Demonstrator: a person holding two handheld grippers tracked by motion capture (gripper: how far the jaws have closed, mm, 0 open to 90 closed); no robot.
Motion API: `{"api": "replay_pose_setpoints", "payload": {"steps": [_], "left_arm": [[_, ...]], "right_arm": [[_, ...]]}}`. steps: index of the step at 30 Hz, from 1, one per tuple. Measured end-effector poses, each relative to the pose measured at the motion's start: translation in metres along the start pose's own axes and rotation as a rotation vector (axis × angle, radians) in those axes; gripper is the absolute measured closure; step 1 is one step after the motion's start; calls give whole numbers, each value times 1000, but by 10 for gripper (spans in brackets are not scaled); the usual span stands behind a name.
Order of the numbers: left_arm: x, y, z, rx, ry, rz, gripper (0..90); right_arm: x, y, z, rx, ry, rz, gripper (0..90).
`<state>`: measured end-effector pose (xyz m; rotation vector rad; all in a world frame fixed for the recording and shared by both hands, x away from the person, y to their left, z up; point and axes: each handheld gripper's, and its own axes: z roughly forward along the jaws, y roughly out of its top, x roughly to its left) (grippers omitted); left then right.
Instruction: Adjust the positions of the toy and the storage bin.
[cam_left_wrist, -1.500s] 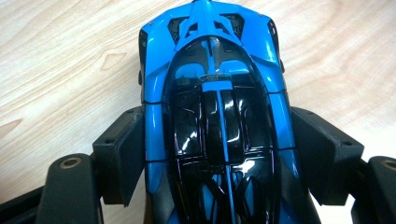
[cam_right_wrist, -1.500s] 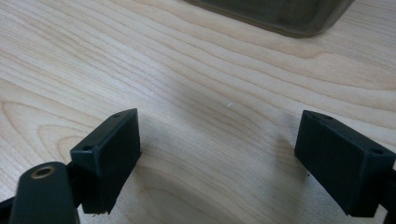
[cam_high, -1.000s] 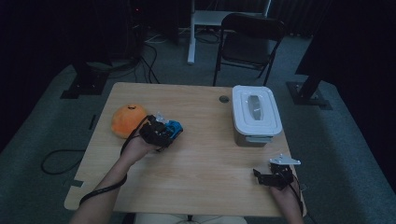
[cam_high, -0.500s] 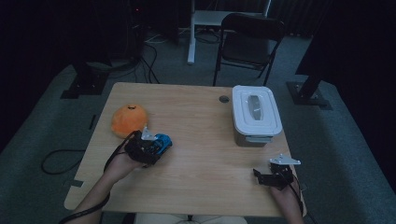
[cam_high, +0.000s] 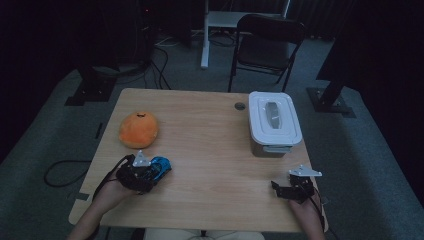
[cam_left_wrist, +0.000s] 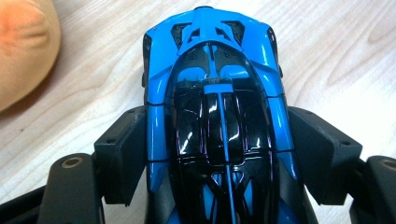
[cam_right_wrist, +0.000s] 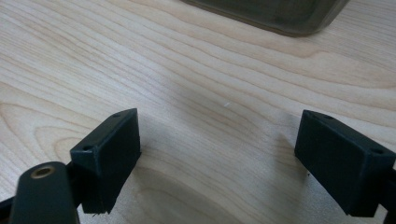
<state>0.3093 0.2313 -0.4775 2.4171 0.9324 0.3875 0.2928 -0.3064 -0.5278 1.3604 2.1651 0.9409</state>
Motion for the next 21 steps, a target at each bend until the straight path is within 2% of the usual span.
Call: {"api": "replay_pose_setpoints", "payload": {"steps": [1,8,10,13,14,21], "left_arm": [[-1,-3,1,-1,3,4,267],[-5,-15,3,25,-45,33,267],[-7,-21,3,29,-74,64,267],[-9,-27,3,16,-90,97,267],[-9,-28,3,16,-99,86,267],[-8,-30,5,-2,-116,98,267]], "right_arm": [[0,0,0,0,0,0,138],[0,0,0,0,-3,1,138],[0,0,0,0,-3,1,138],[0,0,0,0,-3,0,138],[0,0,0,0,-3,0,138],[0,0,0,0,-6,4,138]]}}
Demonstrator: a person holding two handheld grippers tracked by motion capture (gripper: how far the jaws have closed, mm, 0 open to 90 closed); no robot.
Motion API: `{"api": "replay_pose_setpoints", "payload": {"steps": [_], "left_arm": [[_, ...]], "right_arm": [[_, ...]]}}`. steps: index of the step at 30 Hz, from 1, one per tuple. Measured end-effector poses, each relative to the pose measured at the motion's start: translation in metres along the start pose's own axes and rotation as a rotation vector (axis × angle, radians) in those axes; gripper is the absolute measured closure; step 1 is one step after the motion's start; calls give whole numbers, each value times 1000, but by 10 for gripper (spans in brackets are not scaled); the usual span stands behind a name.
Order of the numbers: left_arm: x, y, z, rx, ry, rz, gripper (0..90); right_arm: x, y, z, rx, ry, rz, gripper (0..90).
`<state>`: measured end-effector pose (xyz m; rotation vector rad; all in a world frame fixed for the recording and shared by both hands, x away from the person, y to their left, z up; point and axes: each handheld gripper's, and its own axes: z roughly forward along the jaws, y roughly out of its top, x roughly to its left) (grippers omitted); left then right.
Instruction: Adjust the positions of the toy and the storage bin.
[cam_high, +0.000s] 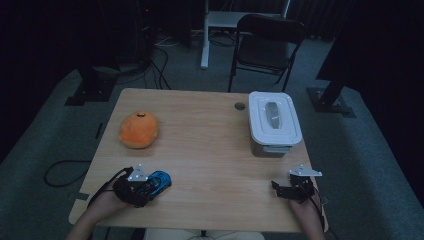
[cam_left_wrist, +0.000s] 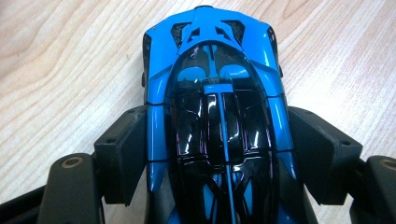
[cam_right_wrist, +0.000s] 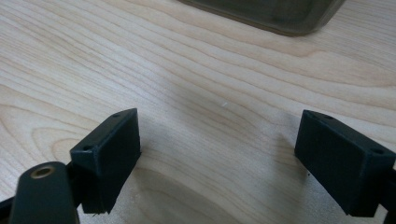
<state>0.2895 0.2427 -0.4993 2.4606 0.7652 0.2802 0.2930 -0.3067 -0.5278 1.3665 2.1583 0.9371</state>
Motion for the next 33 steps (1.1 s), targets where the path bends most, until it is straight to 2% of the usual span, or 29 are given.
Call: {"api": "replay_pose_setpoints", "payload": {"steps": [5,9,12,16,18,19,20,23,27,29,30,32,33], "left_arm": [[4,-3,2,-18,-24,-13,265],[3,-3,2,-7,-19,-16,260],[2,-1,-2,-4,-6,-37,255],[4,3,-15,-49,-10,-62,255],[7,7,-23,-70,8,-80,252],[9,9,-26,-75,24,-86,213],[12,11,-29,-78,56,-94,207],[26,17,-36,-104,113,-135,207],[46,26,-42,-147,164,-188,208],[55,31,-44,-164,209,-208,208],[60,33,-44,-170,211,-226,208],[70,39,-44,-186,254,-251,208],[75,41,-44,-183,263,-261,208]], "right_arm": [[0,0,0,0,-1,0,138],[0,0,0,0,-1,0,138],[0,0,0,0,-1,0,138],[0,0,0,0,0,0,138],[0,0,0,0,-1,0,138],[0,0,0,0,0,0,138],[0,0,0,0,-1,1,138],[0,0,0,0,-1,0,138],[0,0,0,0,-1,0,138],[0,0,0,0,-1,0,138],[0,0,0,0,-1,1,138],[0,0,0,0,-1,0,138],[0,0,0,0,-1,0,138]]}}
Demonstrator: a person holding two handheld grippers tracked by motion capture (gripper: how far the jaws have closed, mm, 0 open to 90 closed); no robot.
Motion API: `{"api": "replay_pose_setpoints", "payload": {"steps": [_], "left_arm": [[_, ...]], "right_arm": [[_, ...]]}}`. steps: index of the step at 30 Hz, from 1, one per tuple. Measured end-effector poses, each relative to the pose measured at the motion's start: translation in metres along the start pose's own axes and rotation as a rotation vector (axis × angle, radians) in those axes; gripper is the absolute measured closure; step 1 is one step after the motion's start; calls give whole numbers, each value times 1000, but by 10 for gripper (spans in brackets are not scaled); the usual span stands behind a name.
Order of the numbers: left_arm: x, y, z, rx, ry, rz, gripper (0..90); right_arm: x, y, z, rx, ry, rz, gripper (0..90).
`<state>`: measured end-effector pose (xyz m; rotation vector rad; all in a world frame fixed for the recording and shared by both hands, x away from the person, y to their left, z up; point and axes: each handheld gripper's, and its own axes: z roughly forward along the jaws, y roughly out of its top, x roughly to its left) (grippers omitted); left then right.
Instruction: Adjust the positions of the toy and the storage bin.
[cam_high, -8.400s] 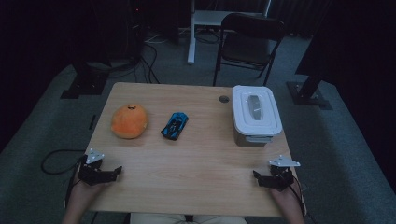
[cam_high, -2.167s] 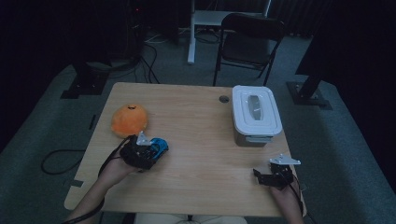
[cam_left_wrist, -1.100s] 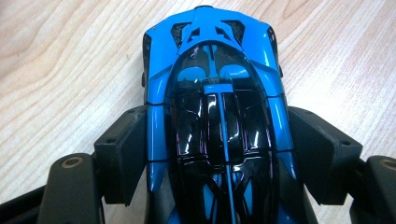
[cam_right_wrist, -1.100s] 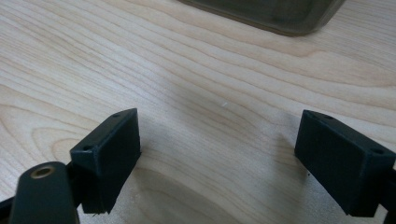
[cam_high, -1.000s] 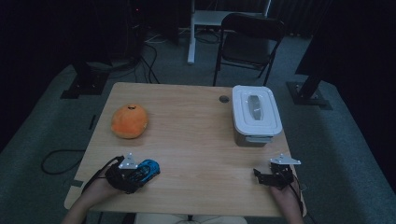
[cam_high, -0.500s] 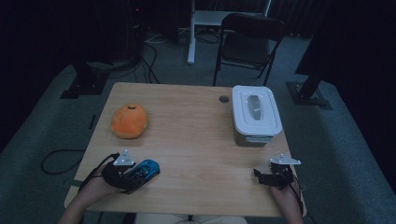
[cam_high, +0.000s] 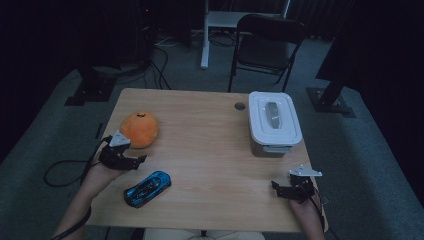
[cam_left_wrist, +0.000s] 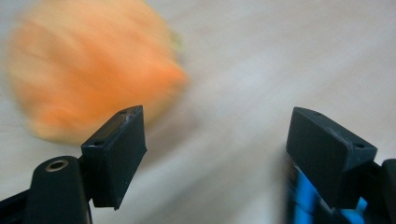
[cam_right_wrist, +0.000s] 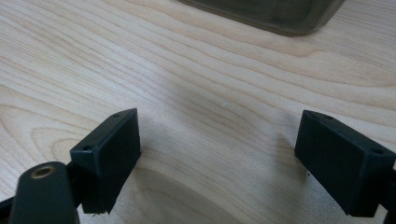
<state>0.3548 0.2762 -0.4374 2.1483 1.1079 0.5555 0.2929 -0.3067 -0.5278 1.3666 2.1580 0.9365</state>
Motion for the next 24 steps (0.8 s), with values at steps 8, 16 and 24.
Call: {"api": "replay_pose_setpoints", "payload": {"steps": [8,16,24], "left_arm": [[27,24,22,-6,126,-78,208],[43,28,53,49,163,-146,187],[53,26,73,101,161,-187,167]], "right_arm": [[0,0,0,0,0,1,138],[0,0,0,0,0,0,138],[0,0,0,0,0,0,138]]}}
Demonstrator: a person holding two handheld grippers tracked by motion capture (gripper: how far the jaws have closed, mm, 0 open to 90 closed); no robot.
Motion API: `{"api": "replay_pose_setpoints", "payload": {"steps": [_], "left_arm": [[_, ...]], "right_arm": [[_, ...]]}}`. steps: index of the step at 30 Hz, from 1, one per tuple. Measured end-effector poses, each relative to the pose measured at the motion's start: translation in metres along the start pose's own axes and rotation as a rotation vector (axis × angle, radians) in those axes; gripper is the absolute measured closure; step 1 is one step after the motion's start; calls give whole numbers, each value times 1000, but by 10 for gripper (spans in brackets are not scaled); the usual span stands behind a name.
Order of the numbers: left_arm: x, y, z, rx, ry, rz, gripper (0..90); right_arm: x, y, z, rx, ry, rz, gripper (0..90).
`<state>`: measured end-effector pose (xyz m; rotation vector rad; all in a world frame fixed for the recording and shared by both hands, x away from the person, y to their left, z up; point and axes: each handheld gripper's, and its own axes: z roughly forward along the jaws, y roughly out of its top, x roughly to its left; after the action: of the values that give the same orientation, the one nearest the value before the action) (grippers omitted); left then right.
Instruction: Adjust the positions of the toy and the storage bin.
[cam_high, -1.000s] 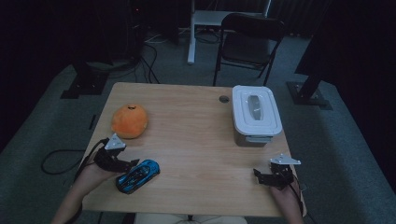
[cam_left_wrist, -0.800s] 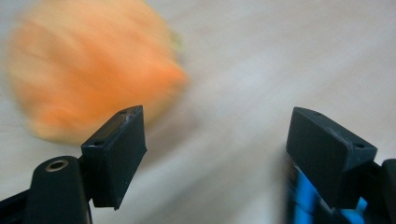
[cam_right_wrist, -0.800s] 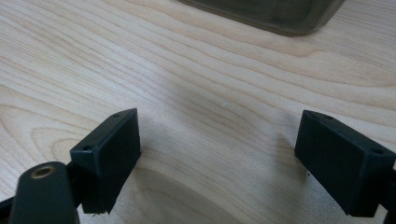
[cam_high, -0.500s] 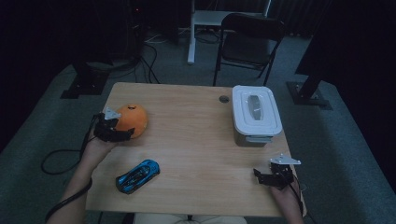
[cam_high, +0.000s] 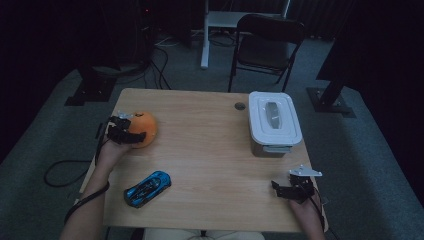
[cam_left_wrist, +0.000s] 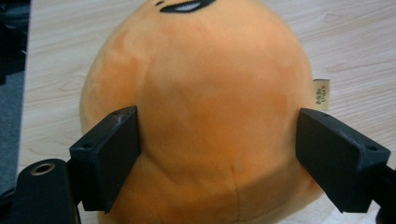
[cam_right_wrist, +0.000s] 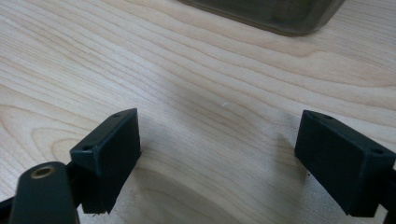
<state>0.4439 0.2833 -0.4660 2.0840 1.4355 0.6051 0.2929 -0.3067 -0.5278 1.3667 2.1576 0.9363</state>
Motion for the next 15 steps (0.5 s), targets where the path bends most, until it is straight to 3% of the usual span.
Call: {"api": "replay_pose_setpoints", "payload": {"steps": [4,10,15], "left_arm": [[4,-4,2,4,-23,15,290],[5,-9,-9,-40,-43,47,639],[4,-16,-33,-65,-51,112,703]], "right_arm": [[0,0,0,0,0,0,138],[0,0,0,0,-2,2,138],[0,0,0,0,-2,3,138]]}}
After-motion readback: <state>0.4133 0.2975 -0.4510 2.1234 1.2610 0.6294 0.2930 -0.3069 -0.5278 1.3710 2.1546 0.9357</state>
